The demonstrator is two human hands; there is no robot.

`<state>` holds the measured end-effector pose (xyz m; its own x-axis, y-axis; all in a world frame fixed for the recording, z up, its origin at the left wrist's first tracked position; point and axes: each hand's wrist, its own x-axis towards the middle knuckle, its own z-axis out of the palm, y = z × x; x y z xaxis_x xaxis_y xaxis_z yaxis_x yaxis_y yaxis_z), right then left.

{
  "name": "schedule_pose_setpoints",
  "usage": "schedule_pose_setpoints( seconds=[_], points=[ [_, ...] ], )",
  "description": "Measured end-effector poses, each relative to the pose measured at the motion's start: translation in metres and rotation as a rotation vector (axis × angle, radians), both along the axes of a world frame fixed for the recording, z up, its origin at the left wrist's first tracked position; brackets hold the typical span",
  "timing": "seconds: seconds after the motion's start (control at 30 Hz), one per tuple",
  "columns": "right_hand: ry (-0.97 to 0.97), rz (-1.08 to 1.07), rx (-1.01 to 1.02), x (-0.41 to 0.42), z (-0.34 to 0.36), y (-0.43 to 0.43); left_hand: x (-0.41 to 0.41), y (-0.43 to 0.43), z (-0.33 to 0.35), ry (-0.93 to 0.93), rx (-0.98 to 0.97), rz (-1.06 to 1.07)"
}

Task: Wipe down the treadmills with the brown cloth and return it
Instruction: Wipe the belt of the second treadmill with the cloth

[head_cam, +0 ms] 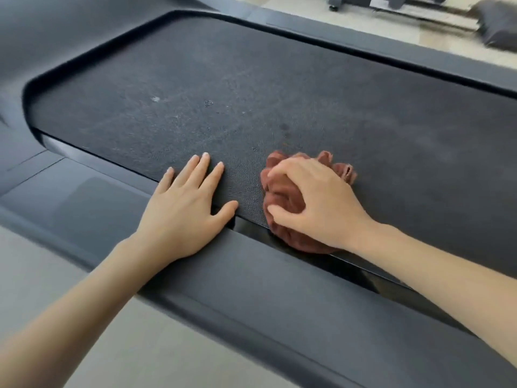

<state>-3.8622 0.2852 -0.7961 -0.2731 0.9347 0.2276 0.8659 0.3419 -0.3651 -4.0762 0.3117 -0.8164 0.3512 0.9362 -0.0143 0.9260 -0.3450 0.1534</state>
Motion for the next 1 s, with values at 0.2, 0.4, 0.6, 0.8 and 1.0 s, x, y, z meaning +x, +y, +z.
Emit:
schedule_pose_setpoints(
  seconds=[0.2, 0.4, 0.6, 0.8, 1.0],
  points=[
    [-0.024, -0.095, -0.083, 0.090, 0.008, -0.069, 0.001, 0.000, -0.002, -0.024, 0.006, 0.013],
    [-0.032, -0.096, 0.035, 0.052, -0.004, 0.009, 0.002, 0.001, -0.002, -0.017, 0.025, 0.021],
    [-0.058, -0.045, 0.075, -0.008, -0.011, 0.148, 0.004, 0.000, 0.000, 0.019, 0.018, 0.054],
    [-0.097, -0.079, 0.083, -0.060, -0.013, 0.167, -0.013, 0.008, 0.003, 0.023, 0.034, 0.190],
    [-0.041, 0.428, 0.075, 0.018, -0.005, 0.071, -0.045, 0.022, 0.006, 0.028, -0.016, 0.212]
  ],
)
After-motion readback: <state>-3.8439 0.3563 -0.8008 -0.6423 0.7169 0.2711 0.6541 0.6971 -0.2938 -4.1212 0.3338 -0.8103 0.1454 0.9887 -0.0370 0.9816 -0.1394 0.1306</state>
